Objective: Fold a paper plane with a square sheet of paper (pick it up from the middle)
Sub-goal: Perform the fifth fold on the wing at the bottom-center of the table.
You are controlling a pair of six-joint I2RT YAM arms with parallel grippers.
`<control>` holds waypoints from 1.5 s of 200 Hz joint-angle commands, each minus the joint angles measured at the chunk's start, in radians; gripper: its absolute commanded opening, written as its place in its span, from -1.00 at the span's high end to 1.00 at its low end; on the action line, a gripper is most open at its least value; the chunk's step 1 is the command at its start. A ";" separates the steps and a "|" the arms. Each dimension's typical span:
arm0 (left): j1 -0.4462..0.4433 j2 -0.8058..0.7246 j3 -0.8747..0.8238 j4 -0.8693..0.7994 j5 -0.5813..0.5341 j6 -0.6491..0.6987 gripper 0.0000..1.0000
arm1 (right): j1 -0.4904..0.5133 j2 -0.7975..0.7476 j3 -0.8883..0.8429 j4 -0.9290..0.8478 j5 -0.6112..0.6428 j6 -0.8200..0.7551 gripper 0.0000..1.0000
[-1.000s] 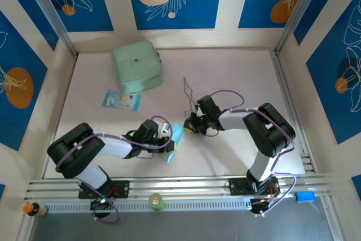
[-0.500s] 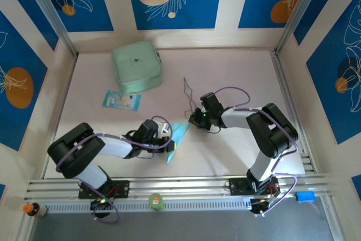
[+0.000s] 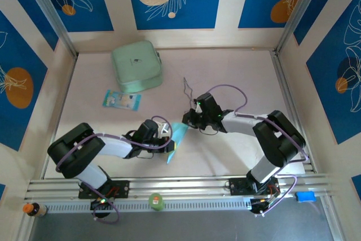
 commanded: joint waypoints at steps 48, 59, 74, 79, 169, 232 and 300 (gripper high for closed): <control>-0.002 0.017 -0.036 -0.227 -0.021 -0.009 1.00 | 0.080 0.079 -0.064 0.050 -0.081 0.055 0.90; -0.002 0.013 -0.032 -0.228 -0.019 -0.010 1.00 | 0.083 0.096 -0.076 0.048 -0.066 0.066 0.91; -0.003 -0.006 -0.025 -0.233 -0.011 -0.015 1.00 | 0.080 0.111 -0.098 0.041 -0.037 0.085 0.93; -0.002 -0.017 -0.024 -0.237 -0.008 -0.015 1.00 | 0.077 0.113 -0.104 0.041 -0.031 0.091 0.94; -0.005 -0.132 0.138 -0.362 0.025 0.031 0.92 | 0.076 0.107 -0.117 0.022 -0.012 0.096 0.95; -0.042 -0.004 0.142 -0.314 0.060 0.030 0.84 | 0.076 0.113 -0.114 0.007 -0.009 0.100 0.95; -0.060 -0.059 0.006 -0.370 0.007 0.032 0.84 | 0.074 0.119 -0.114 -0.007 -0.005 0.099 0.95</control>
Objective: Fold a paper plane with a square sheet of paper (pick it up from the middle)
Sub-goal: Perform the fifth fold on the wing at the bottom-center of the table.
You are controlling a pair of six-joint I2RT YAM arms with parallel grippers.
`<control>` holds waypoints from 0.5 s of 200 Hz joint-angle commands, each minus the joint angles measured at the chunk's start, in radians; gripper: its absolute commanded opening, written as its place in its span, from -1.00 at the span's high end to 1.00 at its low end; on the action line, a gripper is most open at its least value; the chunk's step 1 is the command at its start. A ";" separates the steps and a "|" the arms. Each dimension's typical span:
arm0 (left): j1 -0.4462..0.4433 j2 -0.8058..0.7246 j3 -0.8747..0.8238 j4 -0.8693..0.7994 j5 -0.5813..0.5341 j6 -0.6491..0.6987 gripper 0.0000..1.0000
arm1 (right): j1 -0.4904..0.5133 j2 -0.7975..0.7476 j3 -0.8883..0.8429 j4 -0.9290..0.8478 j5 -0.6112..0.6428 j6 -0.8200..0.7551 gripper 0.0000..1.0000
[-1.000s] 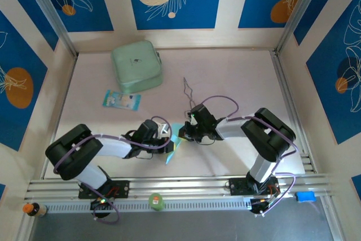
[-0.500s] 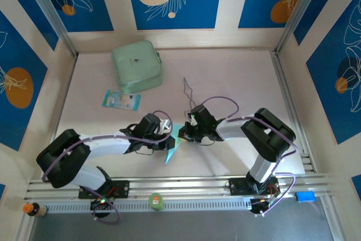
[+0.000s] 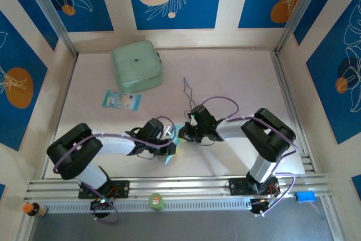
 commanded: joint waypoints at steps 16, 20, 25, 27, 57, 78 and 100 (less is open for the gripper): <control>-0.019 -0.069 -0.102 -0.147 -0.017 0.025 0.84 | -0.005 0.035 -0.024 -0.104 0.063 0.007 0.95; -0.019 -0.078 -0.106 -0.154 -0.019 0.027 0.85 | -0.005 0.036 -0.025 -0.104 0.063 0.006 0.95; -0.019 -0.089 -0.111 -0.162 -0.019 0.029 0.85 | -0.005 0.037 -0.022 -0.104 0.063 0.006 0.95; -0.019 -0.095 -0.112 -0.166 -0.019 0.029 0.85 | -0.005 0.039 -0.022 -0.104 0.062 0.006 0.95; -0.021 -0.166 -0.144 -0.212 -0.029 0.028 0.85 | -0.005 0.047 -0.019 -0.103 0.060 0.005 0.95; -0.020 -0.213 -0.158 -0.259 -0.037 0.033 0.85 | -0.006 0.052 -0.017 -0.101 0.059 0.006 0.95; -0.021 -0.261 -0.166 -0.306 -0.029 0.039 0.85 | -0.007 0.051 -0.016 -0.104 0.060 0.006 0.95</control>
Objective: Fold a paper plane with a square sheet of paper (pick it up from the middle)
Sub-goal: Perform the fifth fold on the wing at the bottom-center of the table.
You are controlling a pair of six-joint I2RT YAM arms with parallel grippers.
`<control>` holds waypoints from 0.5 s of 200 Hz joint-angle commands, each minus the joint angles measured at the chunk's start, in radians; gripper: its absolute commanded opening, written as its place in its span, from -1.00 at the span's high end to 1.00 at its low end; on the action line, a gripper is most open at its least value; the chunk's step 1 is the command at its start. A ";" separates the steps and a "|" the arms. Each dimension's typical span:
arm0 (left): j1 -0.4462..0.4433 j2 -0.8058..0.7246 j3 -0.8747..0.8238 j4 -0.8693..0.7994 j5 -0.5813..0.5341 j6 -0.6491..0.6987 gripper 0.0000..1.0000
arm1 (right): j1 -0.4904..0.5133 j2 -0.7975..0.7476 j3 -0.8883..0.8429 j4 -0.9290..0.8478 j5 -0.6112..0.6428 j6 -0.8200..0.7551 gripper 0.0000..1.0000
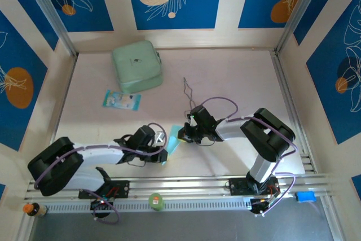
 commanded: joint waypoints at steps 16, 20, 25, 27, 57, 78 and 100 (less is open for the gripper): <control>-0.016 -0.075 -0.044 -0.207 0.010 0.021 0.86 | -0.011 0.044 -0.017 -0.104 0.080 0.004 0.96; -0.016 -0.084 -0.046 -0.216 0.009 0.021 0.86 | -0.011 0.044 -0.017 -0.104 0.079 0.004 0.95; -0.016 -0.095 -0.046 -0.229 0.008 0.022 0.85 | -0.010 0.043 -0.017 -0.104 0.080 0.004 0.95; -0.016 -0.099 -0.046 -0.234 0.007 0.022 0.86 | -0.010 0.042 -0.018 -0.104 0.080 0.004 0.95; -0.016 -0.177 -0.035 -0.299 -0.014 0.028 0.86 | -0.009 0.038 -0.019 -0.106 0.084 0.004 0.95; -0.016 -0.235 -0.003 -0.311 -0.043 0.017 0.86 | -0.008 0.037 -0.015 -0.110 0.085 0.004 0.96; -0.016 -0.269 0.029 -0.272 -0.074 -0.005 0.86 | -0.008 0.036 -0.018 -0.111 0.086 0.004 0.96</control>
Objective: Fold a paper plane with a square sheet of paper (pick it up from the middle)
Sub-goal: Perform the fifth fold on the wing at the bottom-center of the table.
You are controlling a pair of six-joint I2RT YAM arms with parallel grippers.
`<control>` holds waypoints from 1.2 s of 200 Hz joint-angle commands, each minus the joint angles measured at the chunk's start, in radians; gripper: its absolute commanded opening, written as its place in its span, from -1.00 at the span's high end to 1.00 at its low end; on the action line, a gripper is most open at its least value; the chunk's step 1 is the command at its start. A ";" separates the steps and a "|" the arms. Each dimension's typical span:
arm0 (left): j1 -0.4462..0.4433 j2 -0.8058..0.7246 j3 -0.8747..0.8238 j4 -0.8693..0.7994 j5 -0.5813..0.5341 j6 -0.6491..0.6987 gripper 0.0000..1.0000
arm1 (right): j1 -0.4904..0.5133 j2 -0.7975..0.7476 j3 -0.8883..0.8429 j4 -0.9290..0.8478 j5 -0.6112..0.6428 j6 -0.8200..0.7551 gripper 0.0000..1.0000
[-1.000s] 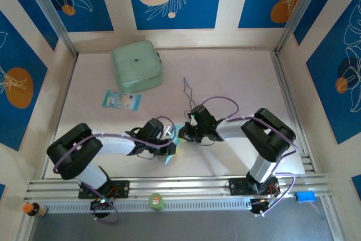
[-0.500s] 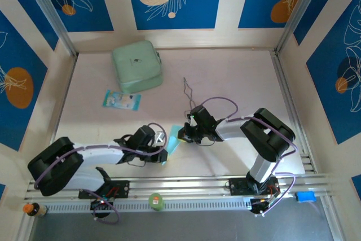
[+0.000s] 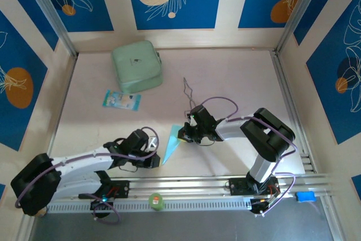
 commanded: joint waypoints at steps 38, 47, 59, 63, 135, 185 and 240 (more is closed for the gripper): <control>-0.008 0.106 0.139 0.151 0.017 -0.008 0.80 | -0.008 0.035 -0.020 -0.112 0.083 0.006 0.95; -0.008 0.159 0.168 0.170 0.031 0.000 0.79 | -0.008 0.035 -0.020 -0.112 0.082 0.006 0.96; -0.008 0.222 0.193 0.198 0.039 0.009 0.77 | -0.008 0.037 -0.019 -0.111 0.082 0.006 0.96; -0.008 0.241 0.199 0.209 0.043 0.010 0.77 | -0.008 0.037 -0.018 -0.111 0.081 0.006 0.96; -0.009 0.360 0.097 0.199 0.087 -0.006 0.80 | -0.009 0.035 -0.018 -0.116 0.081 0.003 0.96; -0.014 0.209 -0.003 0.063 0.075 -0.010 0.81 | -0.011 0.029 -0.019 -0.121 0.085 0.001 0.96; -0.012 0.062 0.075 -0.035 0.025 0.013 0.82 | -0.012 0.026 -0.022 -0.115 0.082 0.000 0.95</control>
